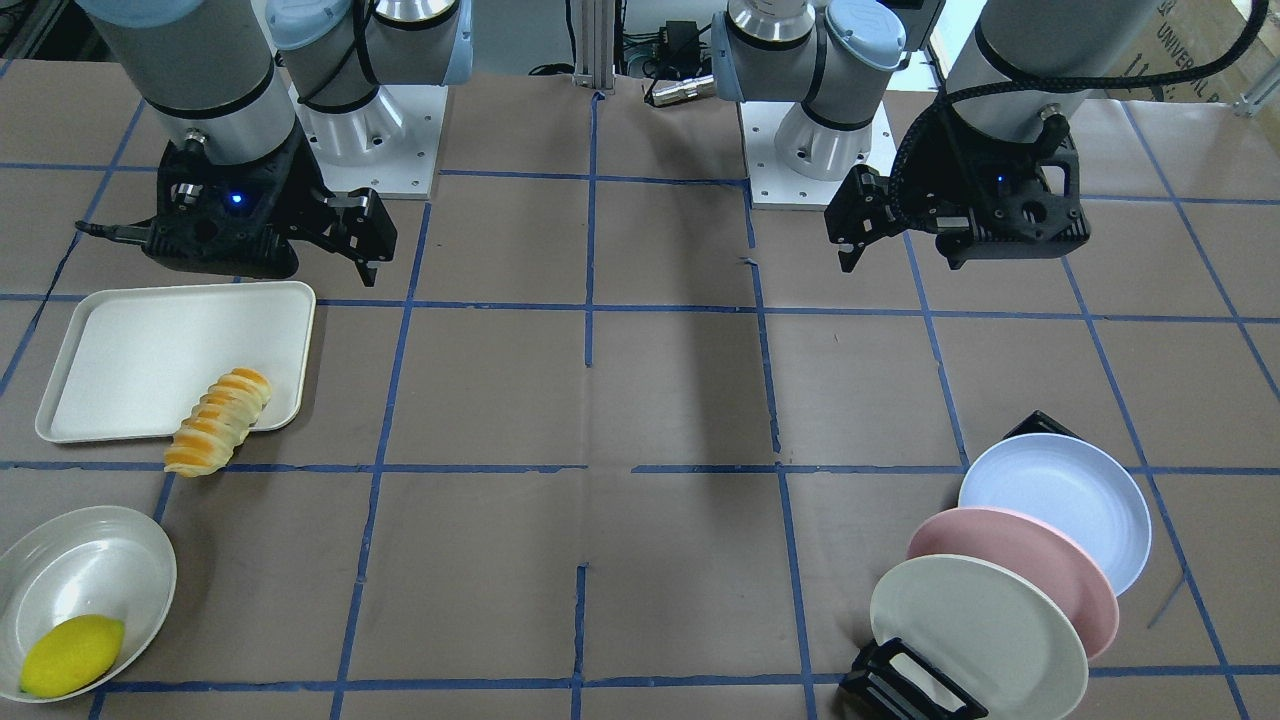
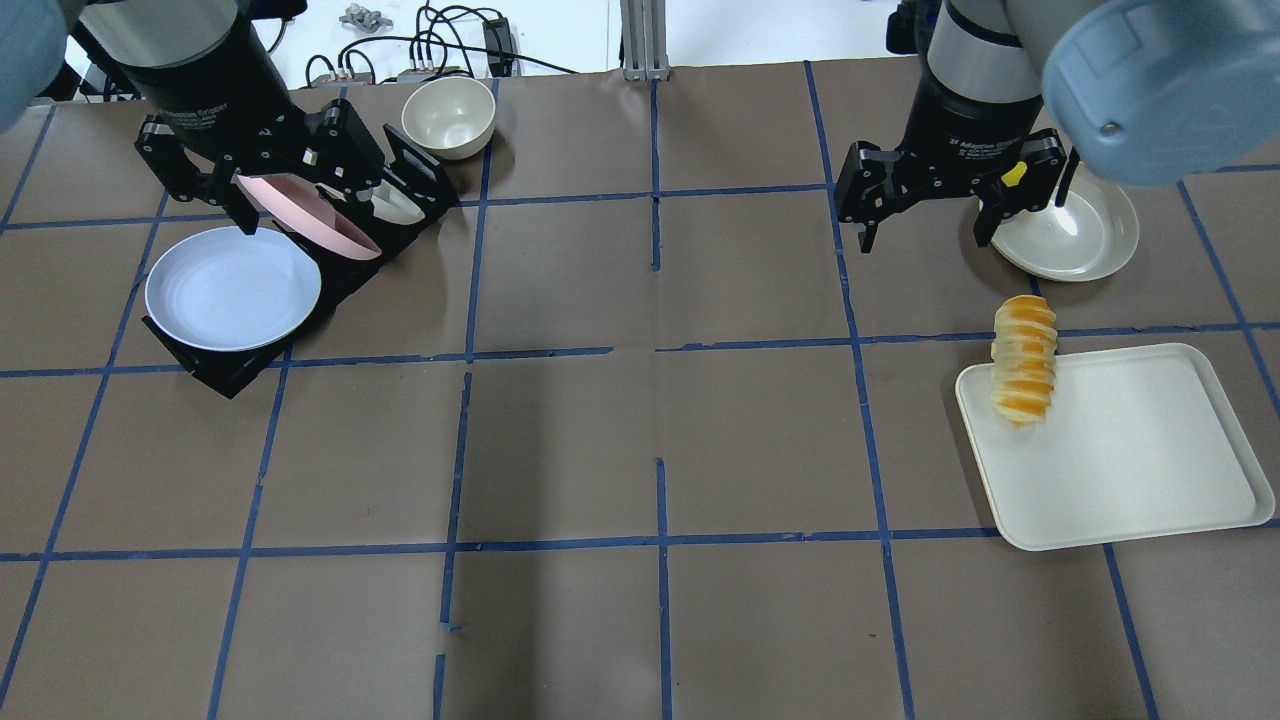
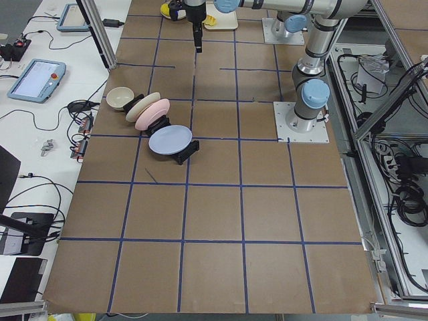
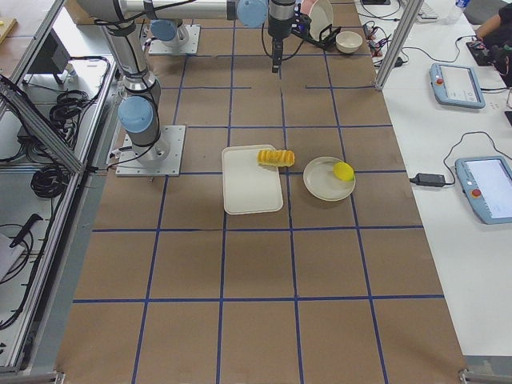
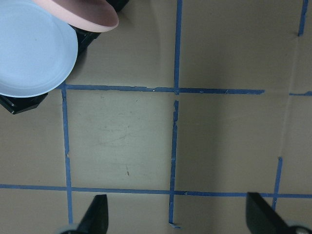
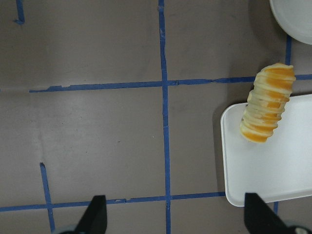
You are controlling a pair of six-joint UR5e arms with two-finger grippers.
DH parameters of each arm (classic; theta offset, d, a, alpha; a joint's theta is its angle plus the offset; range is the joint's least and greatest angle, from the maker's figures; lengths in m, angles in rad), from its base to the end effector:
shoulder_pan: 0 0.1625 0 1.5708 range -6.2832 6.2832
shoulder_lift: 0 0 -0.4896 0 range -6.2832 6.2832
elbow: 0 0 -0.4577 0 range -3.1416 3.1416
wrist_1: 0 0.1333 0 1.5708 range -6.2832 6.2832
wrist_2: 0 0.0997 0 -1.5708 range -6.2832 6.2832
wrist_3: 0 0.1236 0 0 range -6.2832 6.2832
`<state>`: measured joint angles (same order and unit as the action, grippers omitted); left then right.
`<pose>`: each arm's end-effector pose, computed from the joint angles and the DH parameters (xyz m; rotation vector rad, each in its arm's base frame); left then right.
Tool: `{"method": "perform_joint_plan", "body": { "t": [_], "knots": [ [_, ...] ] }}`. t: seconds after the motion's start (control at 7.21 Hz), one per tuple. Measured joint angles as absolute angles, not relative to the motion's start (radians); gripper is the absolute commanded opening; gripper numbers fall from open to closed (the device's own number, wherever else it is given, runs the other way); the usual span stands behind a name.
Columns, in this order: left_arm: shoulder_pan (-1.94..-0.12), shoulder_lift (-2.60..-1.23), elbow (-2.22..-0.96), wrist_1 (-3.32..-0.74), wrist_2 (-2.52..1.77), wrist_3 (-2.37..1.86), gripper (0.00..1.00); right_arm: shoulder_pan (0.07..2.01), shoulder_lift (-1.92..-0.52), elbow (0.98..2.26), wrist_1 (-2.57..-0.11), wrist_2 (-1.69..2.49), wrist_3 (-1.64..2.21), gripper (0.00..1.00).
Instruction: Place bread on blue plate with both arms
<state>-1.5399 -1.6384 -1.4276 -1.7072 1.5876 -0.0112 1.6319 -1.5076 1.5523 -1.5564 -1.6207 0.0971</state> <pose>-0.1132 -0.5852 0.5561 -0.0650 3.1233 0.0953 0.1623 -0.5716 0.5016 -0.0533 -3.0856 -0.0848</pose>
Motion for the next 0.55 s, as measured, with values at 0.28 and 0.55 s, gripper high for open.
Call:
{"method": "perform_joint_plan", "body": {
  "t": [0.28, 0.55],
  "knots": [
    [-1.52, -1.642, -1.425, -1.705, 1.585, 0.008, 1.0, 1.636, -1.5, 1.554, -1.558, -1.62, 0.101, 1.0],
    [-1.375, -1.66, -1.413, -1.702, 1.58, 0.174, 1.0, 1.624, -1.488, 1.568, -1.573, -1.618, 0.064, 1.0]
  ]
}}
